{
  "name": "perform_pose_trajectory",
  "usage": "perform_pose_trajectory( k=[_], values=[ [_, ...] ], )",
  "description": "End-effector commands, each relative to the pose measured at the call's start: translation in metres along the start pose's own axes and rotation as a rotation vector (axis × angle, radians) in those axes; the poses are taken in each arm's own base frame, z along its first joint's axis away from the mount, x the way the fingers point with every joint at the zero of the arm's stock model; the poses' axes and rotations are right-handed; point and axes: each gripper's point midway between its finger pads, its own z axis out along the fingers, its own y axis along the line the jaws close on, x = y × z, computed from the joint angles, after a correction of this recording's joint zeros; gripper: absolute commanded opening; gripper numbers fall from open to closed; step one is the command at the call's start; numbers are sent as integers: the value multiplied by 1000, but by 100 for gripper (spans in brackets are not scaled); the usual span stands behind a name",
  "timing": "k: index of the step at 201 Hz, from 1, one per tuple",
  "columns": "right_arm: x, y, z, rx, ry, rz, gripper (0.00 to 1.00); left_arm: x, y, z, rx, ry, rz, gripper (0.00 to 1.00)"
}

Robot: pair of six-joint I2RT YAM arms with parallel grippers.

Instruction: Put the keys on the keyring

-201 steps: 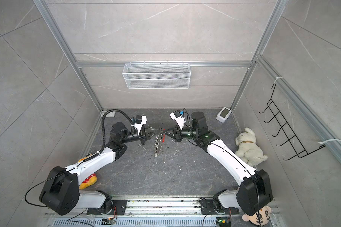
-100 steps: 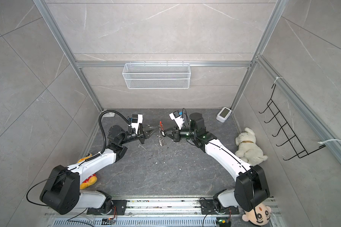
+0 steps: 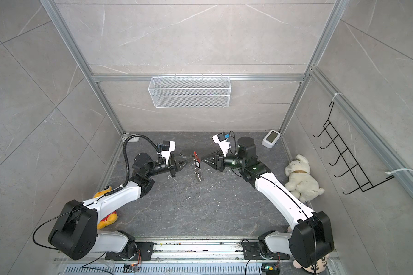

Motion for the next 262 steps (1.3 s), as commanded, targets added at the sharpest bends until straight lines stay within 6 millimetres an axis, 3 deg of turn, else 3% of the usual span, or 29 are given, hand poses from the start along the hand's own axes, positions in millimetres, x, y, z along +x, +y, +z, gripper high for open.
perform_pose_trajectory(
  k=[1, 89, 108, 137, 162, 237, 262],
  values=[
    [-1, 11, 6, -51, 3, -11, 33, -38, -10, 2, 23, -91, 99, 0],
    [4, 11, 25, -73, 37, -17, 37, -46, -11, 4, 34, -110, 94, 0],
    [4, 10, 27, -72, 40, -20, 28, -48, -11, 5, 39, -125, 87, 0],
    [5, 10, 30, -82, 46, -17, 4, -51, -12, 5, 51, -153, 78, 0],
    [7, 11, 36, -93, 56, -12, 0, -54, -12, 5, 51, -176, 77, 0],
    [10, 15, 52, -100, 84, -22, 2, -42, -14, 11, 50, -182, 55, 0],
    [12, 13, 45, -53, 97, -45, 23, -37, -14, 8, 40, -174, 54, 0]
  ],
)
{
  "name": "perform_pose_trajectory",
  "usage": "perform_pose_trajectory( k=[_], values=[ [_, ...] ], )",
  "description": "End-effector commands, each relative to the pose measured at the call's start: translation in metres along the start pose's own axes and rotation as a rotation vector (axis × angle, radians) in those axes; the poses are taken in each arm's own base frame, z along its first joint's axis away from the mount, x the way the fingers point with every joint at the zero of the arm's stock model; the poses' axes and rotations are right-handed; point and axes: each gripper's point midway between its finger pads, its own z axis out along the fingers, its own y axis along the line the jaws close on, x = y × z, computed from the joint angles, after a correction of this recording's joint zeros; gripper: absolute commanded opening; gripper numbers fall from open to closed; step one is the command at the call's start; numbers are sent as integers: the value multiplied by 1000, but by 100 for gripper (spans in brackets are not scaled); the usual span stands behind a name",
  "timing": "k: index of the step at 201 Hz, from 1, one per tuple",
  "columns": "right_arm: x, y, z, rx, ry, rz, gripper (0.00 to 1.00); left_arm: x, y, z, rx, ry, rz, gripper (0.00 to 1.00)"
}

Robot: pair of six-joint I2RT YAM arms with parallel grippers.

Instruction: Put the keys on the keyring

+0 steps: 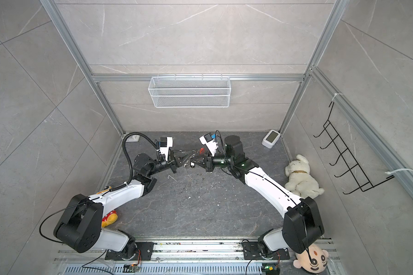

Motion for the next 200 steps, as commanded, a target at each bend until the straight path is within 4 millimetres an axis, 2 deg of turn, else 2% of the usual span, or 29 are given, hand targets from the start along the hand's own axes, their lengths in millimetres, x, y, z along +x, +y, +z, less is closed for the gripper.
perform_pose_trajectory(
  k=[1, 36, 56, 76, 88, 117, 159, 200],
  values=[
    [2, 5, 0, 24, 24, -38, 24, -17, -22, 3, 60, -63, 83, 0],
    [4, 1, -29, 99, 15, -45, 34, -12, -22, 1, 45, -32, 100, 0],
    [1, 3, -49, 132, 1, -55, 37, -12, -22, -1, 42, -29, 109, 0],
    [-6, 4, -60, 151, -24, -68, 38, -14, -24, 0, 47, -26, 107, 0],
    [-11, 4, -58, 137, -37, -70, 37, -14, -25, 1, 57, -23, 102, 0],
    [-24, 1, -45, 56, -65, -41, 27, -15, -26, 2, 74, -20, 86, 0],
    [-30, 0, -34, 23, -75, -42, 27, -16, -27, 3, 80, -20, 75, 0],
    [-27, 2, -29, 10, -67, -38, 27, -15, -25, 4, 82, -18, 69, 0]
  ],
)
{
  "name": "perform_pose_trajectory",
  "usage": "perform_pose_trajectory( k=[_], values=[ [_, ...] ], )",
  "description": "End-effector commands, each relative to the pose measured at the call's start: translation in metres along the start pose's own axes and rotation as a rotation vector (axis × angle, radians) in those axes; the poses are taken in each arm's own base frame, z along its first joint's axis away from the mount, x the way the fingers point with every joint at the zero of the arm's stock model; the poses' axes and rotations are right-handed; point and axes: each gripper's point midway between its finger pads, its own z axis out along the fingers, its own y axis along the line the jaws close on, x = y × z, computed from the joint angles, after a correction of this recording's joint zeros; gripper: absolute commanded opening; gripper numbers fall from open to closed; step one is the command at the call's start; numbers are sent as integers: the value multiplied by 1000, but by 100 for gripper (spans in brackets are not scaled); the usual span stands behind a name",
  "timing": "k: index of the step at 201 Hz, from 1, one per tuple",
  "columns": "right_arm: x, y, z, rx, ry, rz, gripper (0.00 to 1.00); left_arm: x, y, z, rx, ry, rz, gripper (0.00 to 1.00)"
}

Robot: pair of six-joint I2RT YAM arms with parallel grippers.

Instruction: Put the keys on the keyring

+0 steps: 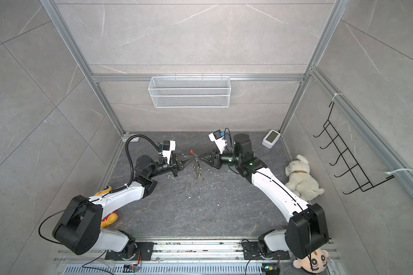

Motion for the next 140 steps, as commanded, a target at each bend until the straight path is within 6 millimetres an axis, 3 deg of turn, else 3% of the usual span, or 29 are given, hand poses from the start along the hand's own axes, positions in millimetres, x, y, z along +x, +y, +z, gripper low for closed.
perform_pose_trajectory(
  k=[1, 49, 83, 140],
  values=[
    [-13, 16, 4, -56, -22, -38, 27, -30, -15, 3, 52, -63, 78, 0],
    [-13, 18, 3, -56, -24, -42, 27, -31, -14, 5, 57, -65, 71, 0],
    [-10, 20, 8, -72, -13, -37, 17, -32, -14, 5, 62, -69, 63, 0],
    [-6, 24, 18, -90, 1, -35, 13, -33, -14, 6, 64, -72, 62, 0]
  ],
)
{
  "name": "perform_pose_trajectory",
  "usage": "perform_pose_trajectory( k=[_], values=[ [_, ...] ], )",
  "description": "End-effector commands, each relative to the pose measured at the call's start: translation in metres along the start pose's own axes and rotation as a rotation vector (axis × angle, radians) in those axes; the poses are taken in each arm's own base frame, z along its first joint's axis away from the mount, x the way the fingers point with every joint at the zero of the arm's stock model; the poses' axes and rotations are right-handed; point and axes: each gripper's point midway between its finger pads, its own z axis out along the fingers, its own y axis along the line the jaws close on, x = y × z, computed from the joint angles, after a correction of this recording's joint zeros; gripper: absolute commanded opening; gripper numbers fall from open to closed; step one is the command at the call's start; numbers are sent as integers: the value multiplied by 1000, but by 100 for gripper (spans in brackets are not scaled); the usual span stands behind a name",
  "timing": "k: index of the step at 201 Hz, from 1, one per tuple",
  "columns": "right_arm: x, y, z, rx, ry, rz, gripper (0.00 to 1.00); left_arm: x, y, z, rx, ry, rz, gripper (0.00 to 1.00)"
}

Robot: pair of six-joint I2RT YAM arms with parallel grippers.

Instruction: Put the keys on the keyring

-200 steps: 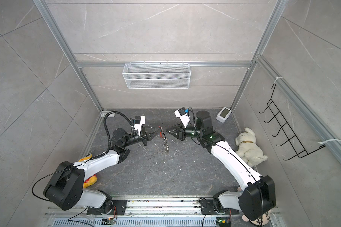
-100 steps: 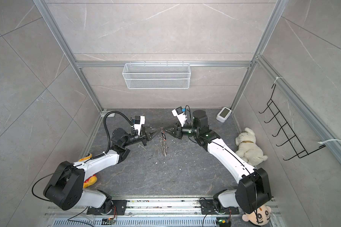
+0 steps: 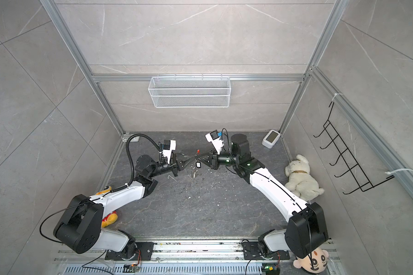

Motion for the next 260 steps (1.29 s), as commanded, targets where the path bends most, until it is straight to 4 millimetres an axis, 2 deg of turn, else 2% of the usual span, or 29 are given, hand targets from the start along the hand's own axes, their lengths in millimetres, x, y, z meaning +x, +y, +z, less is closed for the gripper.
perform_pose_trajectory(
  k=[1, 35, 94, 111, 127, 142, 167, 183, 213, 260],
  values=[
    [-8, 11, 6, -44, -6, -25, 12, -33, -16, 5, 57, -73, 98, 0],
    [-8, 11, 7, -40, -7, -25, 0, -33, -16, 5, 56, -72, 97, 0],
    [-11, 7, 4, 21, 24, -60, 0, -25, -10, 7, 45, -20, 111, 0],
    [-4, -4, -2, 114, 99, -102, 0, -16, -4, 2, 6, 55, 165, 27],
    [8, -19, -8, 216, 204, -138, 0, 1, 2, -7, -48, 203, 276, 35],
    [19, -30, -11, 283, 282, -171, 0, 16, 7, -14, -64, 351, 364, 35],
    [22, -37, -11, 341, 322, -238, 0, 31, 18, -19, -53, 508, 355, 31],
    [22, -37, -8, 345, 334, -272, 0, 33, 22, -16, -37, 527, 354, 29],
    [19, -25, -4, 304, 323, -305, 0, 33, 23, -9, 14, 519, 337, 22],
    [20, -12, -3, 251, 301, -319, 0, 34, 19, -3, 77, 513, 323, 26]
  ],
)
